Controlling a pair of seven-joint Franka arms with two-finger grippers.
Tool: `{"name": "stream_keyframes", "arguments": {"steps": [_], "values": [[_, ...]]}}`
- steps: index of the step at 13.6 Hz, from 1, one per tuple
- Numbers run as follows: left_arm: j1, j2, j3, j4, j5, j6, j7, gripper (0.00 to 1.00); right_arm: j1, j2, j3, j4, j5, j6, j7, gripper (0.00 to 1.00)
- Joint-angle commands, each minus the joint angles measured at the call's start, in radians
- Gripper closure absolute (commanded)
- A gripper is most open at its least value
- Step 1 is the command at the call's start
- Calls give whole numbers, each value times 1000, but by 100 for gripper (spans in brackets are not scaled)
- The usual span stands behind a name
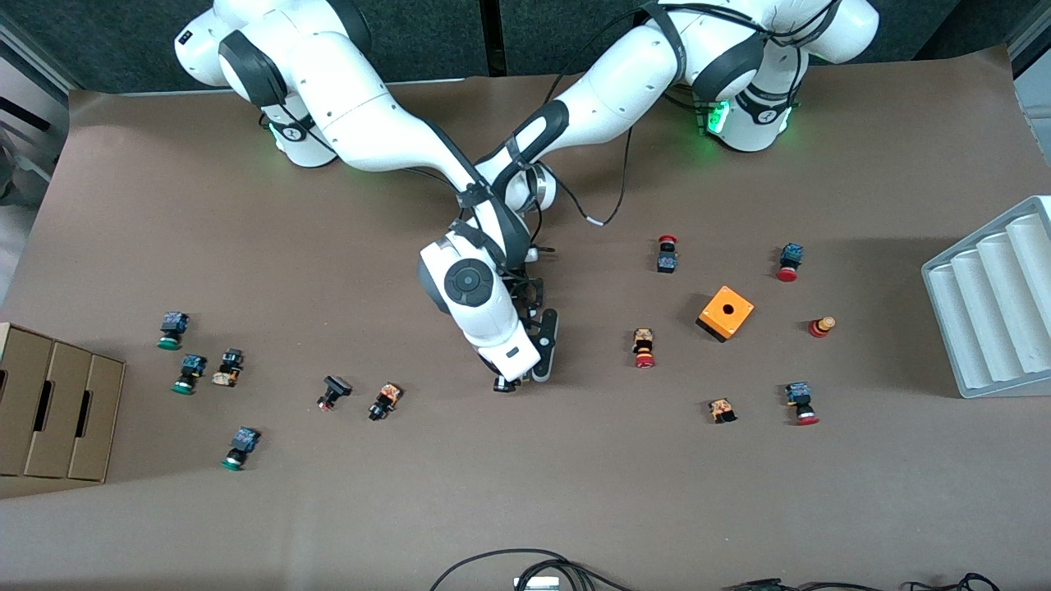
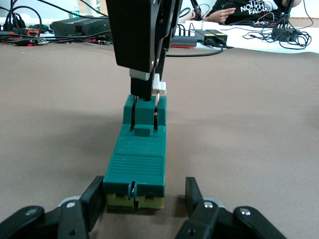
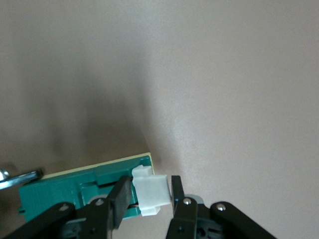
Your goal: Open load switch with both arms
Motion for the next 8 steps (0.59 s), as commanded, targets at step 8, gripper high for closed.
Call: {"name": "stream_keyframes", "arguments": {"steps": [8], "values": [[-11, 30, 8, 16, 24, -12, -15, 28, 35, -41, -5, -66, 19, -71, 6, 59]]}}
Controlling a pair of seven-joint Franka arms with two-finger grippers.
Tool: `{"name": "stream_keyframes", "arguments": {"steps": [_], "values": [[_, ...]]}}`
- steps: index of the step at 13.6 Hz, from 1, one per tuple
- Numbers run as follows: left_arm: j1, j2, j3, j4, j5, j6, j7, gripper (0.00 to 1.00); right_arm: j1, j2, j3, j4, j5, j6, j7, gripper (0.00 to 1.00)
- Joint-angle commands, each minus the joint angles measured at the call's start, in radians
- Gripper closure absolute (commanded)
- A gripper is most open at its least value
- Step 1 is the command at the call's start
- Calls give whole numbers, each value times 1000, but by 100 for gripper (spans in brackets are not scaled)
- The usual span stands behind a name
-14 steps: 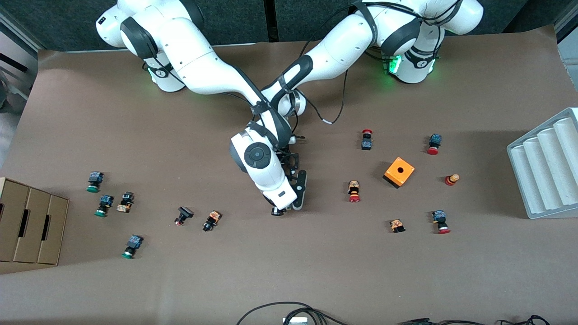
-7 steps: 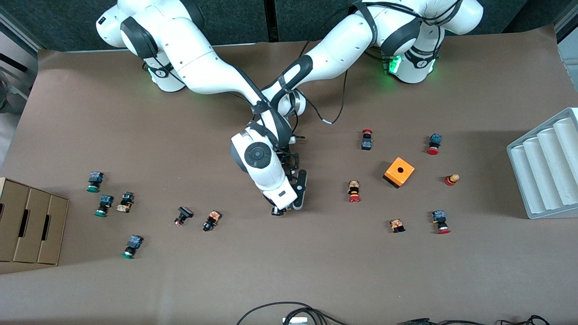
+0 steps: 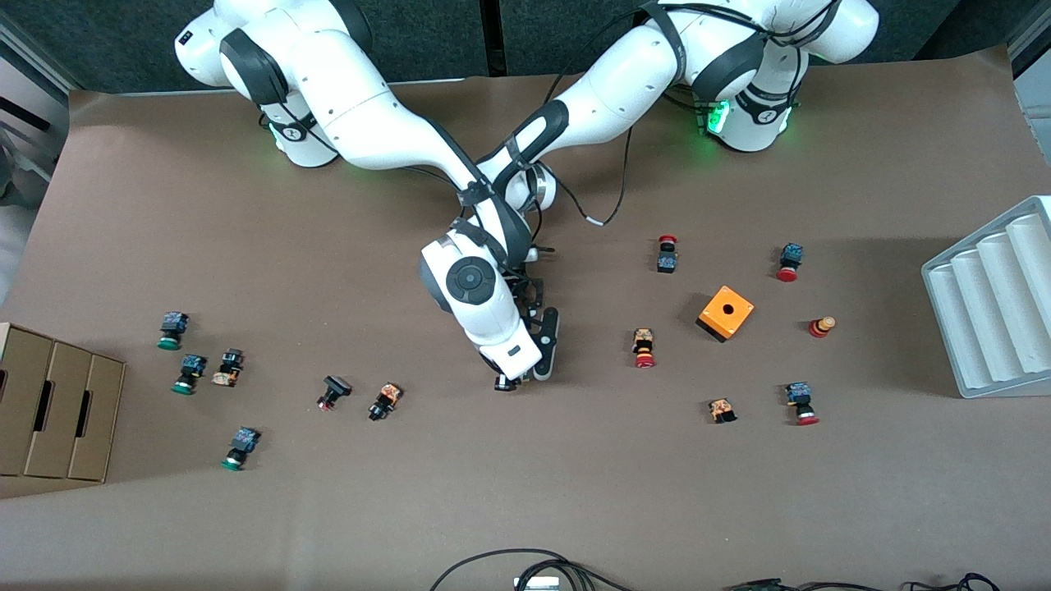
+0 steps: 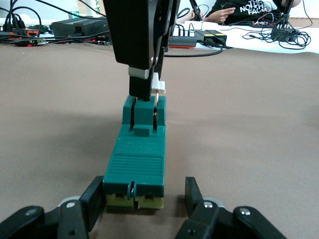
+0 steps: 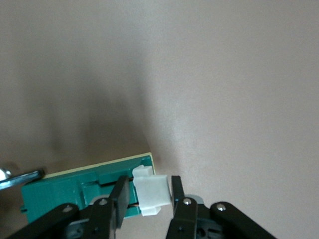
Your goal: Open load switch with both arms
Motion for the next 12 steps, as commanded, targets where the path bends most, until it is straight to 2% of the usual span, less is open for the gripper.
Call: {"name": "stream_keyframes", "arguments": {"steps": [1, 12], "values": [[-11, 28, 8, 16, 17, -10, -15, 28, 25, -42, 4, -66, 19, -67, 6, 59], [-11, 28, 8, 18, 17, -10, -15, 28, 39, -51, 4, -81, 19, -90, 29, 59]]}}
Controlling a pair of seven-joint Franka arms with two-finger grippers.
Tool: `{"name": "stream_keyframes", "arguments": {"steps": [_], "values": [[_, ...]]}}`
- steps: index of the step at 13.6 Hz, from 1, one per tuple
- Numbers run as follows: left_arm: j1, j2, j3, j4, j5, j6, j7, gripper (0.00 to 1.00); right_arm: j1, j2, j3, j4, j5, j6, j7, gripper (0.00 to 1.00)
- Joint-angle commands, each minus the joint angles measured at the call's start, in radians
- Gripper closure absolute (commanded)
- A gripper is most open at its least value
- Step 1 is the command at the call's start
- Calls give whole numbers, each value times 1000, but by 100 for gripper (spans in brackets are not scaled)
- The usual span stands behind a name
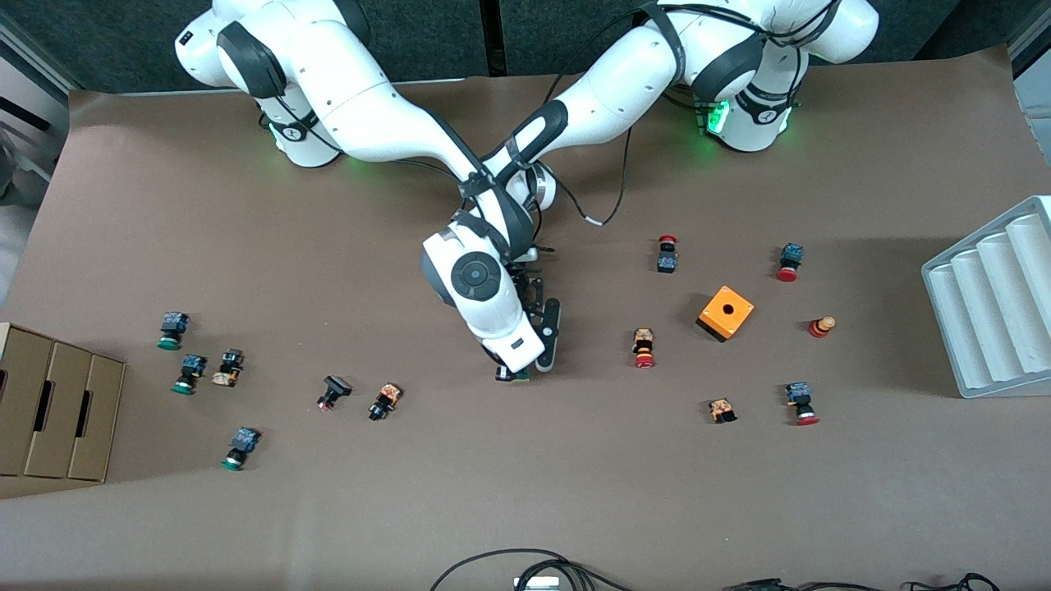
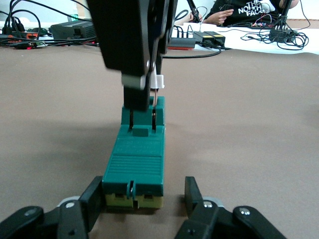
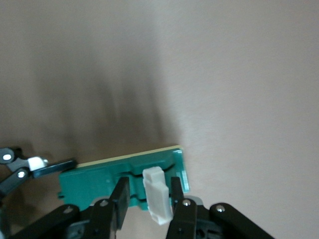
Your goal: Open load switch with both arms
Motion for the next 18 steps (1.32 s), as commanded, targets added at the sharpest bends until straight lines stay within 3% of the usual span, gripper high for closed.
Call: {"name": "stream_keyframes", "arguments": {"steps": [1, 18], "values": [[-9, 26, 8, 18, 10, -3, -15, 28, 27, -25, -1, -50, 19, -13, 20, 59], [-9, 26, 8, 16, 10, -3, -15, 28, 19, -57, -1, -50, 19, -40, 19, 59]]}}
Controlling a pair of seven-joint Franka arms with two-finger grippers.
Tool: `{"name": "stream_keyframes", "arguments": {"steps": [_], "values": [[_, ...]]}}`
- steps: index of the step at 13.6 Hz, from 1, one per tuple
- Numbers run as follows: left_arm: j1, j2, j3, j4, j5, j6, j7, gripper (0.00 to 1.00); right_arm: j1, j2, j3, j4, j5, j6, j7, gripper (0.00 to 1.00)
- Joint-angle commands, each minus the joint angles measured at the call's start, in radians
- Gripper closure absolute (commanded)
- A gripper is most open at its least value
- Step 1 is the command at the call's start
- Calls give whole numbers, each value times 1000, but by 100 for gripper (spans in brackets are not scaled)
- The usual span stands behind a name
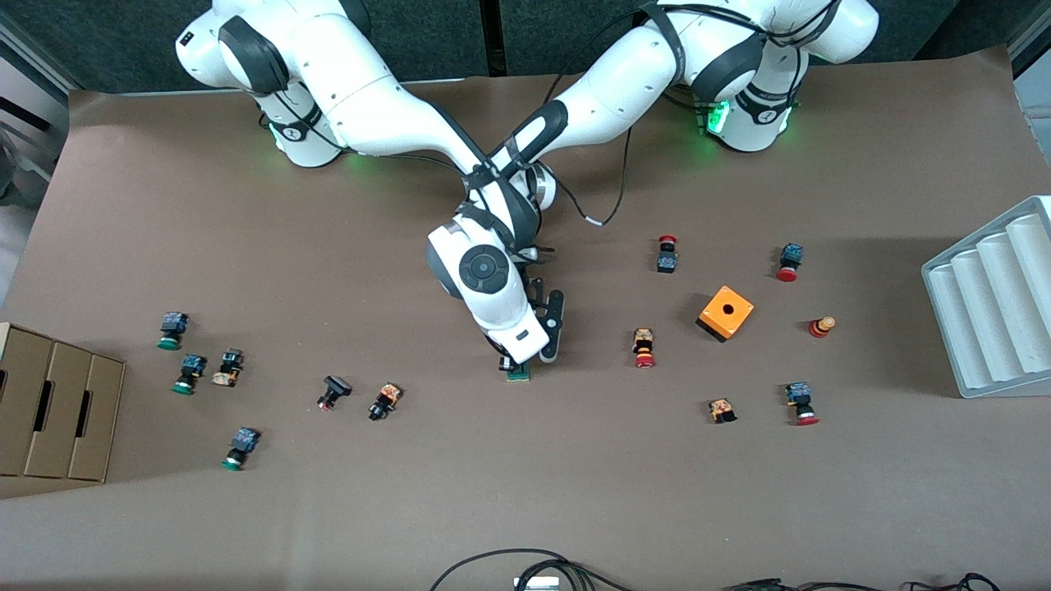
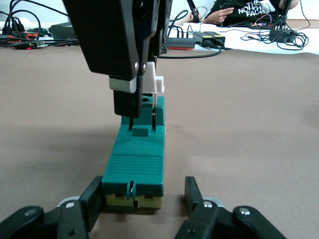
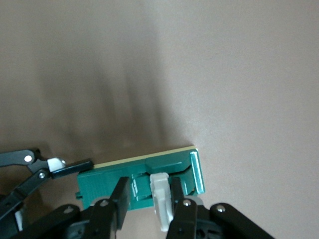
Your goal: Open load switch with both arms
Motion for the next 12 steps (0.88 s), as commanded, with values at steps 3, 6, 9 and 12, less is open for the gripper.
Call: {"name": "stream_keyframes", "arguments": {"steps": [3, 6, 9, 12], "values": [[-9, 26, 7, 18, 10, -2, -15, 28, 1, -55, 3, -41, 19, -50, 3, 59], [-9, 26, 7, 16, 10, -2, -15, 28, -4, -63, 3, -41, 19, -62, 3, 59], [-9, 26, 7, 18, 10, -2, -15, 28, -2, -63, 3, -41, 19, -64, 3, 59], [-9, 26, 7, 16, 10, -2, -17, 28, -1, -63, 3, -43, 19, -62, 4, 59]]}}
